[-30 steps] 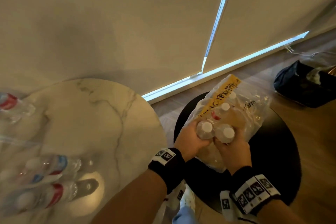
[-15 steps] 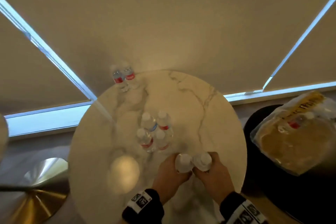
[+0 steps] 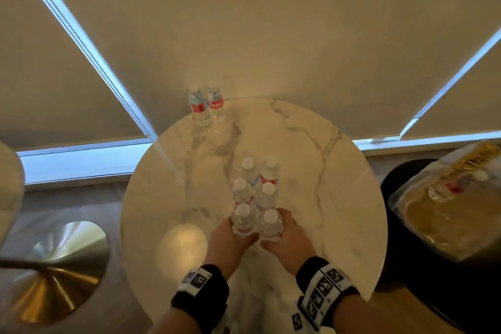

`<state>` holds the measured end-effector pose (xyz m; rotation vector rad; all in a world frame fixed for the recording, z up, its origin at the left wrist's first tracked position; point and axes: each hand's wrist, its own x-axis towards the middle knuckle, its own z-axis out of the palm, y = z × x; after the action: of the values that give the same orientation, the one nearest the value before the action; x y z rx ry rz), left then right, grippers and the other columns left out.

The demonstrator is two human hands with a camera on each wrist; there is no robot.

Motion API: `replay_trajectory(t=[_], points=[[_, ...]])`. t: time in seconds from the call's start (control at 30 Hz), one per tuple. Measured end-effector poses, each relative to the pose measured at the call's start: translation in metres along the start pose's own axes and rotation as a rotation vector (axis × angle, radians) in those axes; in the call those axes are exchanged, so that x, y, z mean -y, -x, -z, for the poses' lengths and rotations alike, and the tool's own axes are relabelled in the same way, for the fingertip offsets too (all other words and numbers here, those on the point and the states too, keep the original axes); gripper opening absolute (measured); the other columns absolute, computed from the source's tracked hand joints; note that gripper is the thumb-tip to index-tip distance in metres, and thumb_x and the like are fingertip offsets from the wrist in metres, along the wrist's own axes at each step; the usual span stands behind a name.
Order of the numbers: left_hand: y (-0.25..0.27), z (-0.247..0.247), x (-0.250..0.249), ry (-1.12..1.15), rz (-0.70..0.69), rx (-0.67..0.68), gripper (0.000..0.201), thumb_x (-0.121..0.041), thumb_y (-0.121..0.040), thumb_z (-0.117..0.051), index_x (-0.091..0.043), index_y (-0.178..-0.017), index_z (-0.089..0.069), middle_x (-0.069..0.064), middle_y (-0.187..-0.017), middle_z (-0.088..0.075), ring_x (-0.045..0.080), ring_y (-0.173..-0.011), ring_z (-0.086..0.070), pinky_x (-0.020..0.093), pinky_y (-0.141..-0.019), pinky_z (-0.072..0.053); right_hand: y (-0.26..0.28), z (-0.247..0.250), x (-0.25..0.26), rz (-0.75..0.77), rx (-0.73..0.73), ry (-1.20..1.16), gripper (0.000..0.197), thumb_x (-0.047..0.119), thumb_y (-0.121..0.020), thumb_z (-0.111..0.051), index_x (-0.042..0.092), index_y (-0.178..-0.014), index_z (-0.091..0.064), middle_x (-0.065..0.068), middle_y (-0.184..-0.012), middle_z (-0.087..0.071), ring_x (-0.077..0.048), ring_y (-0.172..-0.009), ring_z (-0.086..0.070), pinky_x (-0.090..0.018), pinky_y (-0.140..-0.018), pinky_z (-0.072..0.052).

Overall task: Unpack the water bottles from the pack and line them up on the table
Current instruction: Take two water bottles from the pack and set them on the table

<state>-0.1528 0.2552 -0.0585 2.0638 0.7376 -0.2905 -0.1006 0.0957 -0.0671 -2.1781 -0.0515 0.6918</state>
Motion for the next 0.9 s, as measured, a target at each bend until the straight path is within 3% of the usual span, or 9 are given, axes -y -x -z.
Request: replay_trajectory(t=[0.07, 0.13, 0.3, 0.43, 0.57, 0.67, 0.77, 0.83, 0.9], points=[[0.003, -0.009, 0.009, -0.199, 0.067, 0.086, 0.047, -0.051, -0.079, -0.074, -0.016, -0.110, -0.068, 0.002, -0.109, -0.073, 0.023, -0.102, -0.069, 0.032, -0.086, -0.054, 0.005, 0.015, -0.013, -0.023, 0.085, 0.063, 0.079, 0.036, -0.074, -0.078, 0.027, -0.142, -0.038, 0.003, -0.131, -0.055, -0.022, -0.115, -0.059, -0.032, -0.094, -0.049], [0.009, -0.019, 0.012, -0.352, 0.112, 0.150, 0.045, -0.058, -0.085, -0.064, -0.017, -0.104, -0.067, 0.002, -0.105, -0.072, 0.023, -0.100, -0.068, 0.031, -0.085, -0.054, 0.012, 0.039, -0.031, -0.024, 0.090, 0.117, 0.061, 0.042, -0.082, -0.071, 0.028, -0.136, -0.045, 0.007, -0.125, -0.058, -0.015, -0.105, -0.062, -0.024, -0.085, -0.047], [0.021, -0.078, -0.034, -0.423, -0.054, 0.215, 0.033, -0.054, -0.084, -0.063, -0.025, -0.071, -0.054, -0.003, -0.076, -0.064, 0.013, -0.076, -0.061, 0.028, -0.076, -0.050, 0.019, 0.134, -0.094, -0.085, -0.178, 0.075, 0.018, 0.043, -0.094, -0.059, 0.027, -0.102, -0.064, 0.011, -0.091, -0.069, -0.005, -0.076, -0.065, -0.027, -0.070, -0.056], [0.014, -0.161, -0.116, -0.314, -0.242, 0.327, 0.035, -0.051, -0.085, -0.067, -0.020, -0.074, -0.057, 0.000, -0.073, -0.065, 0.009, -0.066, -0.056, 0.026, -0.067, -0.045, -0.003, 0.229, -0.159, -0.245, -0.435, -0.005, 0.022, 0.031, -0.097, -0.056, 0.015, -0.087, -0.066, -0.005, -0.077, -0.071, -0.021, -0.070, -0.065, -0.041, -0.069, -0.055], [-0.005, -0.259, -0.215, -0.200, -0.361, 0.509, 0.032, -0.048, -0.093, -0.060, -0.022, -0.074, -0.055, 0.000, -0.067, -0.058, 0.010, -0.062, -0.053, 0.028, -0.063, -0.044, -0.043, 0.320, -0.223, -0.449, -0.670, -0.309, 0.024, 0.031, -0.097, -0.051, 0.016, -0.086, -0.065, -0.013, -0.087, -0.071, -0.032, -0.083, -0.066, -0.046, -0.081, -0.054], [-0.029, -0.335, -0.272, -0.158, -0.414, 0.614, 0.021, -0.044, -0.095, -0.057, -0.024, -0.092, -0.063, -0.004, -0.086, -0.067, 0.009, -0.080, -0.064, 0.035, -0.078, -0.056, -0.076, 0.369, -0.267, -0.582, -0.771, -0.444, 0.026, 0.034, -0.097, -0.048, 0.016, -0.108, -0.064, -0.011, -0.102, -0.071, -0.034, -0.097, -0.065, -0.047, -0.089, -0.052], [-0.059, -0.406, -0.303, -0.210, -0.385, 0.631, 0.036, -0.047, -0.094, -0.056, -0.022, -0.120, -0.061, -0.001, -0.115, -0.068, 0.015, -0.105, -0.064, 0.035, -0.096, -0.053, -0.100, 0.406, -0.295, -0.585, -0.777, -0.418, 0.033, 0.024, -0.096, -0.054, 0.018, -0.128, -0.052, -0.003, -0.121, -0.060, -0.031, -0.113, -0.059, -0.046, -0.100, -0.048], [-0.077, -0.444, -0.315, -0.294, -0.383, 0.567, 0.060, -0.060, -0.085, -0.052, -0.024, -0.133, -0.052, 0.000, -0.126, -0.064, 0.019, -0.115, -0.062, 0.039, -0.101, -0.050, -0.115, 0.427, -0.308, -0.533, -0.720, -0.266, 0.023, 0.021, -0.094, -0.057, 0.018, -0.117, -0.059, -0.001, -0.112, -0.061, -0.026, -0.105, -0.059, -0.039, -0.093, -0.048], [-0.092, -0.468, -0.324, -0.396, -0.423, 0.497, 0.067, -0.060, -0.083, -0.054, -0.027, -0.140, -0.043, 0.002, -0.137, -0.056, 0.024, -0.125, -0.055, 0.042, -0.107, -0.045, -0.134, 0.441, -0.322, -0.496, -0.584, -0.107, 0.013, 0.020, -0.095, -0.052, 0.023, -0.099, -0.065, -0.003, -0.105, -0.064, -0.024, -0.096, -0.058, -0.033, -0.085, -0.044]])
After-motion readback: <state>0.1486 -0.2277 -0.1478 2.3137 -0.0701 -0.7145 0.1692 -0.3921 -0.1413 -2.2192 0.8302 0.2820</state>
